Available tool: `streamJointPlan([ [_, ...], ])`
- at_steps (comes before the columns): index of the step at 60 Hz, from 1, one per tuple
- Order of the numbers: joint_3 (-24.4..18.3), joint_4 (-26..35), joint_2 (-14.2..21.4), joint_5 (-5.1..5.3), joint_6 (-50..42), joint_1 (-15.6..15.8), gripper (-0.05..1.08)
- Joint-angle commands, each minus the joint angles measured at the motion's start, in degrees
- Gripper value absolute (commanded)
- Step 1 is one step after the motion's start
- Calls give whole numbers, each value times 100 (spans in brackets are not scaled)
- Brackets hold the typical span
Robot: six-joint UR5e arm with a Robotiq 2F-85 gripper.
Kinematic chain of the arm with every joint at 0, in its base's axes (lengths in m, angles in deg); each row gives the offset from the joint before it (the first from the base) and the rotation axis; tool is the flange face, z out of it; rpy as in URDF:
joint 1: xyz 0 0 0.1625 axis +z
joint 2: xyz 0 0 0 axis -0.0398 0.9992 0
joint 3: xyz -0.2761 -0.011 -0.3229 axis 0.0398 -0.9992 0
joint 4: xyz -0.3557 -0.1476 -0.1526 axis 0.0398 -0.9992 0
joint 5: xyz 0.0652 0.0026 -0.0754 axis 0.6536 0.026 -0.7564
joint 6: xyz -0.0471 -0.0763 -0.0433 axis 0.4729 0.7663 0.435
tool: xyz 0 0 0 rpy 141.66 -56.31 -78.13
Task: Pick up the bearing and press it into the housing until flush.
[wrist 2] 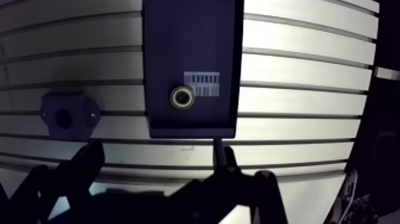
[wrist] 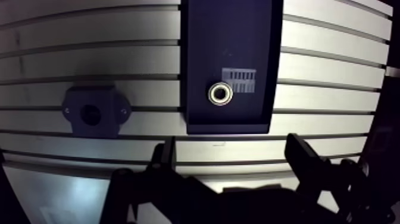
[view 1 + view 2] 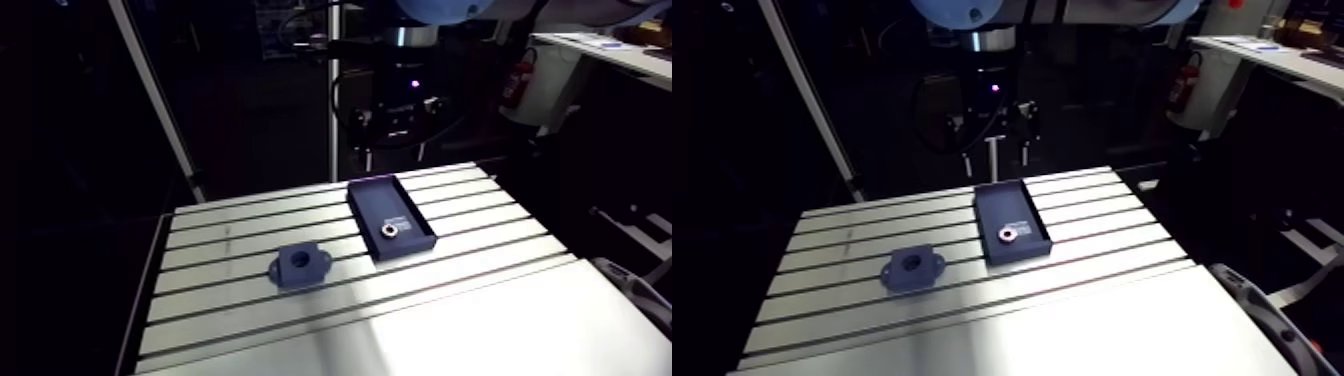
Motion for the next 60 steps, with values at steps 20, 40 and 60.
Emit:
streamJointPlan([
  [20,194,-360,-298,-7,31,-135,15],
  [40,294,-453,-496,2,-20,-152,27],
  [60,303,-608,-704,9,-40,-145,38],
])
